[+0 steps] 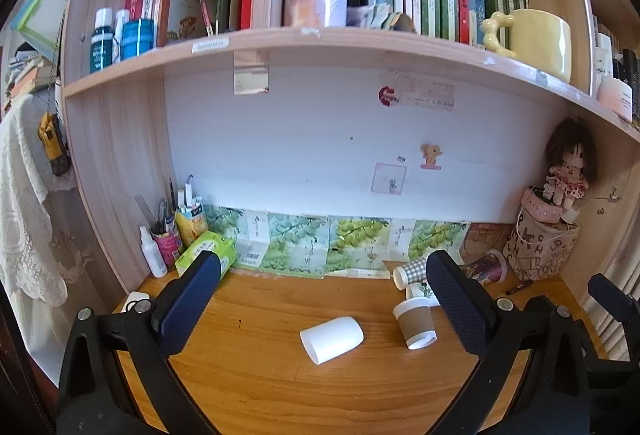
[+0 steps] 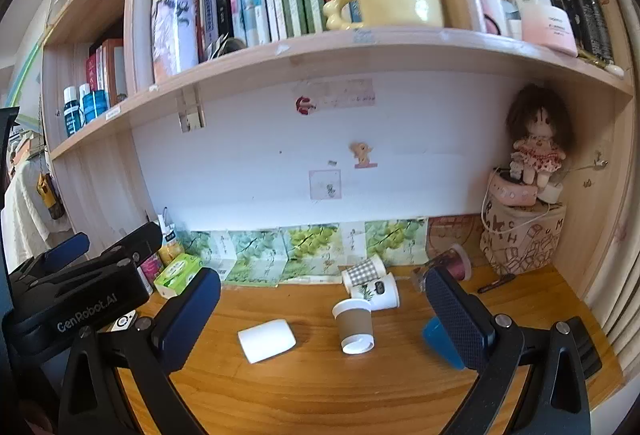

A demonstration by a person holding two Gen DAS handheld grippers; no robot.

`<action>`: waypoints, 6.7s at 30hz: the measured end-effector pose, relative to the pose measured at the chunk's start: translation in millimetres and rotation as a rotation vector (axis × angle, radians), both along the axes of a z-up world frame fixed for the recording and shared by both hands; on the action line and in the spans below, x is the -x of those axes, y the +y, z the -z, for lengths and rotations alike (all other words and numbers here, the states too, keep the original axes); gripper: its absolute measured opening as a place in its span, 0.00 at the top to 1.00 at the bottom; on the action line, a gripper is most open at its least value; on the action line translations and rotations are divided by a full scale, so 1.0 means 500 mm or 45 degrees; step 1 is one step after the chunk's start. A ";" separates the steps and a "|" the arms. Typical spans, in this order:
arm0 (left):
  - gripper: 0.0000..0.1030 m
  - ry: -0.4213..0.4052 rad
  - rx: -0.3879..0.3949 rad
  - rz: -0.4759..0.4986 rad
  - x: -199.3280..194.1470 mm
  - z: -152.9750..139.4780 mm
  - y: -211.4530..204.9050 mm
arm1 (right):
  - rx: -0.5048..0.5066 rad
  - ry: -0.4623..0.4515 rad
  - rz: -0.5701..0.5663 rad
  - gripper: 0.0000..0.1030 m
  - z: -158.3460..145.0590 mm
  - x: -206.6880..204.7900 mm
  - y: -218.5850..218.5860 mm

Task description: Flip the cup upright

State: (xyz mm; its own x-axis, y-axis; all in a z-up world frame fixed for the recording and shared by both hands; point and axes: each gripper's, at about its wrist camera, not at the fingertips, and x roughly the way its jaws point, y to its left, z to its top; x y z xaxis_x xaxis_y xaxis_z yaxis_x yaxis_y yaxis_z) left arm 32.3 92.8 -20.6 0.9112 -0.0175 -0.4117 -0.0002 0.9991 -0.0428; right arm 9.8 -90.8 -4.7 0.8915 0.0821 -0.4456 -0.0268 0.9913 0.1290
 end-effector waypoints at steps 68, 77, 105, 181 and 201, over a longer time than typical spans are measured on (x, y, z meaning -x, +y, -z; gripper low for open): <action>0.01 0.988 -0.285 0.670 -0.543 0.308 -0.340 | -0.345 0.664 -0.015 0.01 0.378 -0.430 -0.330; 0.01 1.119 -0.294 0.676 -0.602 0.377 -0.377 | -0.241 0.661 -0.099 0.01 0.422 -0.427 -0.313; 0.02 1.451 0.151 0.382 -0.679 0.506 -0.415 | -0.116 0.667 -0.109 0.01 0.459 -0.396 -0.316; 0.09 1.554 1.269 -0.327 -0.202 0.527 -0.135 | -0.454 1.014 -0.235 0.01 0.492 -0.180 -0.242; 0.09 1.164 0.503 0.042 -0.238 0.356 -0.096 | -0.801 1.060 -0.103 0.01 0.544 -0.193 -0.206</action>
State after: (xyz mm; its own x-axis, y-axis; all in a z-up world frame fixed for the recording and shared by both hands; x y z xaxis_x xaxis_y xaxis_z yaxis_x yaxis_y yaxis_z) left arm 151.1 44.6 -198.5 0.2435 -0.3241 -0.9142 -0.1715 0.9133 -0.3695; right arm 106.4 -193.8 -276.5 0.3040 0.5577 -0.7723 0.2435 0.7383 0.6290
